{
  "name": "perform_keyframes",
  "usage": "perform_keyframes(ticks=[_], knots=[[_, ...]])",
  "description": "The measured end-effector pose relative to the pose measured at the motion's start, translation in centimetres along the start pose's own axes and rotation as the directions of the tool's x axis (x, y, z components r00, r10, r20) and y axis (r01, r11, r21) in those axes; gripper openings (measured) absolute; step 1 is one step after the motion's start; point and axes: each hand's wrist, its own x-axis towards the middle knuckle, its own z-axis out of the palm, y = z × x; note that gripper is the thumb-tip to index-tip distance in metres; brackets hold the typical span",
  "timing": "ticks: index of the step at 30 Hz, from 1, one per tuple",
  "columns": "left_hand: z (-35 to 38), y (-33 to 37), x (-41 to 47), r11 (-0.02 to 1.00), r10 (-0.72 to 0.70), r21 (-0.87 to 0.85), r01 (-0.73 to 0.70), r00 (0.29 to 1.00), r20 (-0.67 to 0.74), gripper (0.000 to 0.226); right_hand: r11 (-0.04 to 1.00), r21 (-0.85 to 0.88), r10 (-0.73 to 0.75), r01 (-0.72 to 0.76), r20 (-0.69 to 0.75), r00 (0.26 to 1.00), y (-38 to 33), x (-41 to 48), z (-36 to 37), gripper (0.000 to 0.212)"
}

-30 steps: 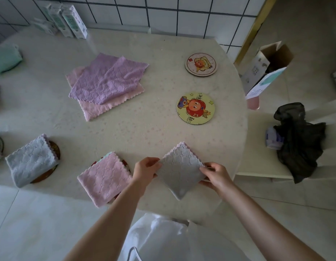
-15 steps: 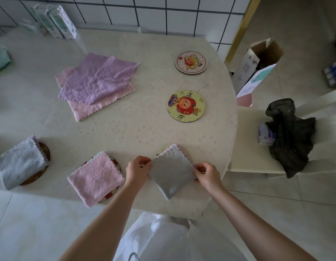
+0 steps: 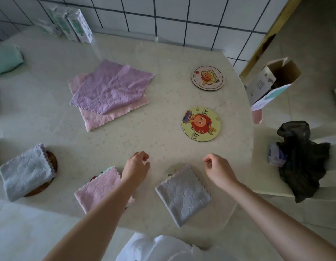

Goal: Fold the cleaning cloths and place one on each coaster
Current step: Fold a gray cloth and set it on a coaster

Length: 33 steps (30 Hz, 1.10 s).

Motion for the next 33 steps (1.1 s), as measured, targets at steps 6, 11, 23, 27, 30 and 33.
perform_keyframes(ticks=[6,11,23,27,30,33], knots=[[-5.9,-0.7,7.2,0.992,0.043,0.123,-0.030,0.993,-0.107,0.023,0.979,-0.105,-0.167,0.175,0.077,0.983,-7.8,8.3,-0.8,0.017],[-9.5,-2.3,12.6,0.972,0.074,0.233,-0.037,0.986,-0.151,0.027,0.933,-0.196,-0.277,0.301,0.139,0.951,-13.9,14.6,-0.4,0.019],[-10.6,-4.1,21.1,0.927,0.270,0.307,-0.217,0.952,-0.142,0.035,0.753,-0.288,-0.552,0.592,0.214,0.806,-22.7,26.2,3.0,0.040],[-10.1,-4.4,21.9,0.916,0.283,0.339,-0.212,0.944,-0.173,0.029,0.663,-0.378,-0.610,0.646,0.227,0.759,-23.4,28.1,4.1,0.042],[-10.1,-4.8,22.4,0.905,0.298,0.362,-0.225,0.941,-0.160,0.028,0.601,-0.428,-0.640,0.675,0.247,0.727,-23.8,28.9,4.3,0.031],[-10.5,-5.3,22.9,0.893,0.329,0.368,-0.260,0.934,-0.139,0.028,0.591,-0.431,-0.659,0.682,0.229,0.716,-24.1,29.3,4.5,0.022]])
